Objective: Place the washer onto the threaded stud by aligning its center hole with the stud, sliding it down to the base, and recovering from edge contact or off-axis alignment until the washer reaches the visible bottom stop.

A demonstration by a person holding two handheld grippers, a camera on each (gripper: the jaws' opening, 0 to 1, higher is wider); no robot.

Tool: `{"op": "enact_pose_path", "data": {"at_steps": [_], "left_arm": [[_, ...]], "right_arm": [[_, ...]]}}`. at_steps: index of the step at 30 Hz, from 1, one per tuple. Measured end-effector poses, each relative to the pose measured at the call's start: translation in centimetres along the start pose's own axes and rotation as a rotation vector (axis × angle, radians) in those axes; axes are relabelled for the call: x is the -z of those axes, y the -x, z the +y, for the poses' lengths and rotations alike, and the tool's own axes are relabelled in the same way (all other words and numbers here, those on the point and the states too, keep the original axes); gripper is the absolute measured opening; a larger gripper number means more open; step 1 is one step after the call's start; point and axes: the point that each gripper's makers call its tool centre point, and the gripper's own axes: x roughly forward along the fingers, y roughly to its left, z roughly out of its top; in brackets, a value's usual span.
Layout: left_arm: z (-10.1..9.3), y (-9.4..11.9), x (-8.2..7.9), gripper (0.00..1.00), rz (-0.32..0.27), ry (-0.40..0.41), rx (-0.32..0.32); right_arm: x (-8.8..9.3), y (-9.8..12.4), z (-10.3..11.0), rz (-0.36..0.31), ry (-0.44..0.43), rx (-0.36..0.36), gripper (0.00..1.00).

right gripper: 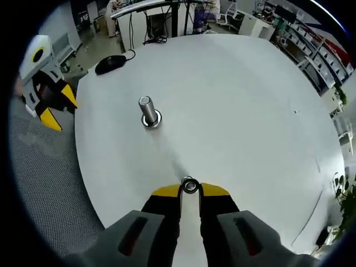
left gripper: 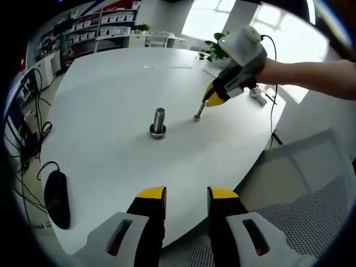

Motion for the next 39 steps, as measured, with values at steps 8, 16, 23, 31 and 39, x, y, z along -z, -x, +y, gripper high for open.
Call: {"op": "enact_pose_path", "data": {"at_steps": [8,16,23,31,39], "left_arm": [[0.0,-0.1,0.1,0.27,0.007,0.002,0.002],[-0.2,-0.1,0.3,0.27,0.016,-0.004,0.006],[-0.7,-0.1,0.5,0.27,0.032,-0.025,0.010],[-0.4,0.0,0.5,0.27,0.027,-0.011,0.005],[-0.3,-0.1,0.6,0.27,0.030,-0.010,0.001]], "right_arm": [[0.5,-1.1,0.0,0.024,0.006,-0.017,0.14],[1.0,-1.3,0.5,0.054,0.006,-0.029,0.14],[1.3,-1.7,1.0,0.073,0.016,-0.040,0.14],[1.8,-2.6,0.8,0.083,0.006,-0.045,0.14],[1.7,-3.0,0.8,0.064,-0.001,-0.042,0.17]]}}
